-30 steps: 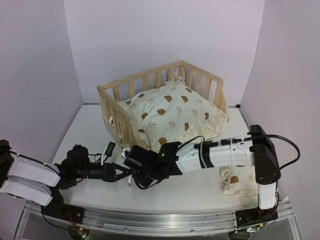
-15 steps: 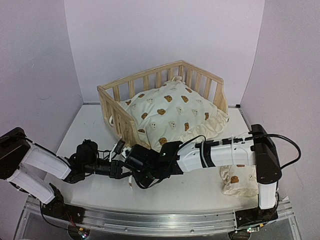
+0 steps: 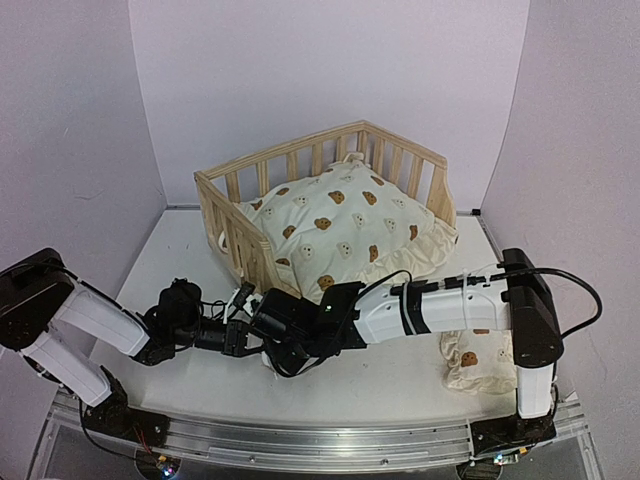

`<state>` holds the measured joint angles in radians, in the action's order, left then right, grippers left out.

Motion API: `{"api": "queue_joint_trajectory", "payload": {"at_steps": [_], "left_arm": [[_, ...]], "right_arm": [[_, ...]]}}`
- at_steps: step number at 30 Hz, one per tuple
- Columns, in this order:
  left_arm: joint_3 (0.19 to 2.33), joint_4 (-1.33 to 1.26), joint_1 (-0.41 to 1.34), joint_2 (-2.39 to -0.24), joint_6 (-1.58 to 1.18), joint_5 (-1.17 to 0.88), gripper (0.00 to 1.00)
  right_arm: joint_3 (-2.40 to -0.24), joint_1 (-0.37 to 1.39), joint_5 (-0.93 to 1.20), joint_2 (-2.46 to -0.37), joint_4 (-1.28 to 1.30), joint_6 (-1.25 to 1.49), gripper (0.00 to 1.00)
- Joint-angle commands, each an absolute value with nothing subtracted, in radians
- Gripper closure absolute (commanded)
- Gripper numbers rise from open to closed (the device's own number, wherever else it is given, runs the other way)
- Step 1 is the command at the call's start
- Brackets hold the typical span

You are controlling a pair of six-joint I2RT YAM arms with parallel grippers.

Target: Set up the pet bed

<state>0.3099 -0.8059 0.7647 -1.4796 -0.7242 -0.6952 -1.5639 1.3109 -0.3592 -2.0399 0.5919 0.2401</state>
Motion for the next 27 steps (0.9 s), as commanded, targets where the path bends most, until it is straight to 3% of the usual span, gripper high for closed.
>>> {"api": "queue_joint_trajectory", "payload": {"at_steps": [1,5,9,12,16,22,27], "left_arm": [[0.323,-0.861,0.761,-1.459,-0.772,-0.654,1.00],[0.336,-0.861,0.753,-1.489,-0.877,-0.649,1.00],[0.356,-0.861,0.753,-1.507,-0.975,-0.686,1.00],[0.362,-0.855,0.753,-1.490,-1.037,-0.693,1.00],[0.386,-0.778,0.753,-1.475,-1.096,-0.692,1.00],[0.494,-0.477,0.753,-1.447,-1.058,-0.690,1.00],[0.562,-0.317,0.755,-1.459,-1.017,-0.720,1.00]], "right_arm": [[-1.569,1.284,-0.388,-1.977,0.592,0.236,1.00],[-1.559,1.286,-0.309,-1.937,0.599,0.249,0.87],[-1.507,1.289,-0.184,-1.832,0.628,0.310,0.65],[-1.395,1.288,-0.118,-1.721,0.619,0.355,0.50],[-1.200,1.287,-0.118,-1.614,0.502,0.309,0.39],[-0.808,1.260,-0.090,-1.496,-0.130,0.062,0.44],[-0.713,1.258,-0.094,-1.597,-0.466,-0.144,0.47]]}}
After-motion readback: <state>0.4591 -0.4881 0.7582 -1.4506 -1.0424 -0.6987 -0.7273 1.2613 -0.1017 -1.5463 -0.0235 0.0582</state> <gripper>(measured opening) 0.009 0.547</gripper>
